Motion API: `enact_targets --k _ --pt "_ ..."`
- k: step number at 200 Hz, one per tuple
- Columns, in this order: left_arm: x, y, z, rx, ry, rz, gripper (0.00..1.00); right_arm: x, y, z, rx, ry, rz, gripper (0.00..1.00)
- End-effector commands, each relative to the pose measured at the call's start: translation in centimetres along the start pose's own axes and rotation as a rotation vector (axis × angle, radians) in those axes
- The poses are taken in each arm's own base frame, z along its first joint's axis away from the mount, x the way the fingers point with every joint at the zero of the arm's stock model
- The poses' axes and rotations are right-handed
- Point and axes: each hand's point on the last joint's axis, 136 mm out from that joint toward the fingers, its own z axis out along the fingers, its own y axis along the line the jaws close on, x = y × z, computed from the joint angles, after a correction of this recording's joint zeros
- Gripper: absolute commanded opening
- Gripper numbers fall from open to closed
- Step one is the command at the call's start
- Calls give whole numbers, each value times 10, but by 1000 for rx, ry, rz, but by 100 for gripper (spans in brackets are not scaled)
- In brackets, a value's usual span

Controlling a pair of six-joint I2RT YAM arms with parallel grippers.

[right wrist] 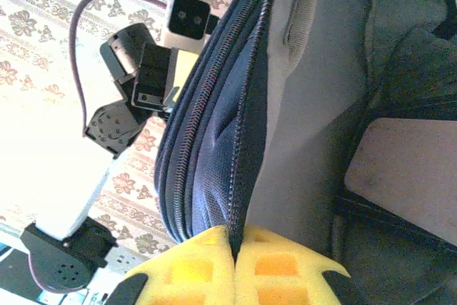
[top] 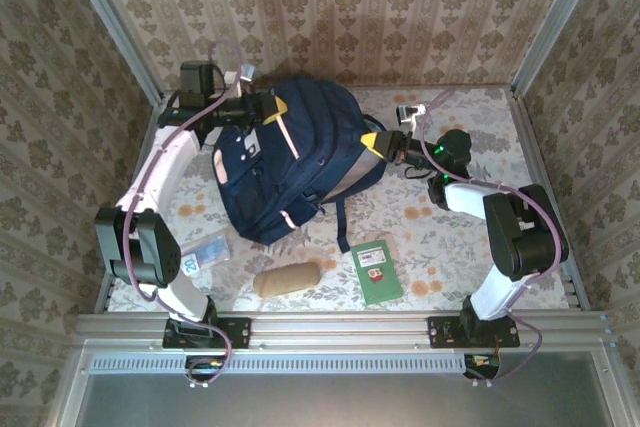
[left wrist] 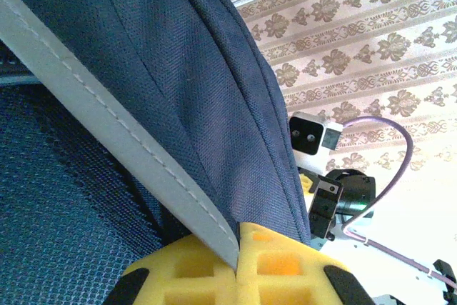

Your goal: Pack books, pencil case, and school supplies into a backpack

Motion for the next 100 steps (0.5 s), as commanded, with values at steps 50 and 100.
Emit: enact_targets --k 50,100 --pt "-46 -112 -43 133 -143 298 0 22 -72 2 85 17 231 1" --pt "-27 -104 -12 143 -32 312 0 8 -40 11 64 -8 151 55"
